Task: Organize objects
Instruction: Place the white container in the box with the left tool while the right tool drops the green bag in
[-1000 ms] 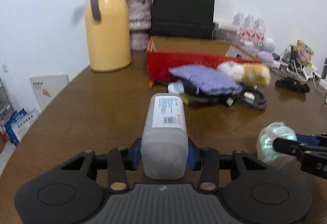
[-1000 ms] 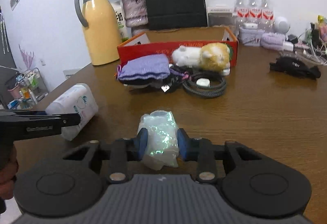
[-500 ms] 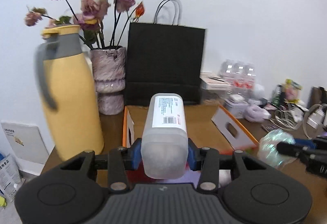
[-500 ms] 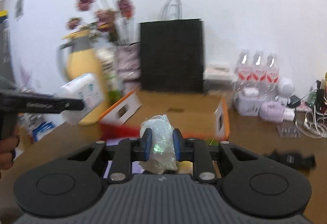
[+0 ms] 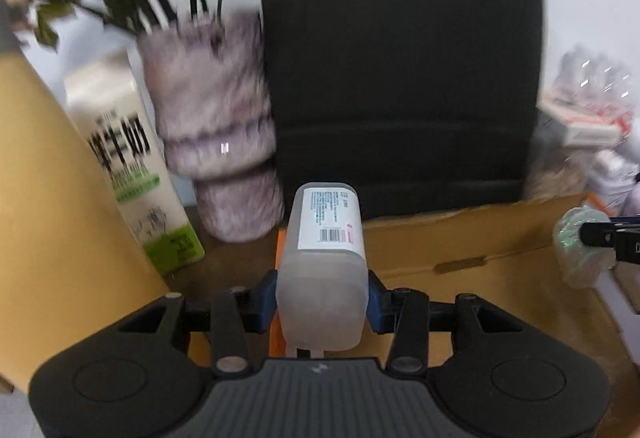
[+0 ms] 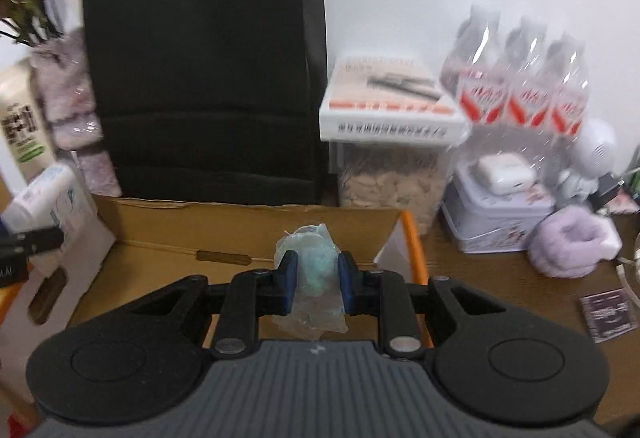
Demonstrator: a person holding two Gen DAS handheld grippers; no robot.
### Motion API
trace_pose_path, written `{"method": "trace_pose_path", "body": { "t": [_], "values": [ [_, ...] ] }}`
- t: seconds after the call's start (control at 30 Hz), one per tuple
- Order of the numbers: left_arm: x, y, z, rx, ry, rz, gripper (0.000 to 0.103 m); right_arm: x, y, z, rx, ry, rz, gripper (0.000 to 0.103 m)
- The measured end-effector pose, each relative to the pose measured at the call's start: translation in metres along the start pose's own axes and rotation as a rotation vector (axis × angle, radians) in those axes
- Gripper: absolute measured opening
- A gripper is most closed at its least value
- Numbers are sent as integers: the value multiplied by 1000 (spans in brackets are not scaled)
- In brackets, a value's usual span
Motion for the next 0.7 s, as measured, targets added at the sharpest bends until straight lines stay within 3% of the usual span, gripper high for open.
{"method": "trace_pose_path", "body": {
  "t": [0.07,0.13,0.2,0.27,0.37,0.47,0.57,0.7],
  "values": [
    [8,7,-2,12,68,32,43,3,17,-2,-27,-13,-74,24],
    [20,9,-2,-11,149,71,46,4,23,-3,-42,-32,-140,43],
    [29,8,-5,-23,196,81,48,5,16,-5,-41,-21,-78,73],
    [36,6,-9,-61,224,56,46,3,9,-8,-37,-20,-69,84],
    [32,8,-21,-130,177,-20,44,2,1,-17,-47,-63,-88,85],
    [32,-5,-30,-118,176,-42,44,5,-13,-21,-62,-43,-68,86],
    [28,-32,-24,-48,143,-85,45,5,-36,-19,-41,-28,-30,99],
    [12,-76,-4,1,71,-77,64,2,-86,-6,4,-39,-30,103]
  ]
}}
Point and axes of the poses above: each gripper's, at about its wrist camera, not at the fingertips, and y roughly the way its jaws point, x to its right, z to its top, the point moved 3 cm from there along y, roughly the way its jaws point, and after that the axes turned 12 degrees about y, right-handed, at the moved point
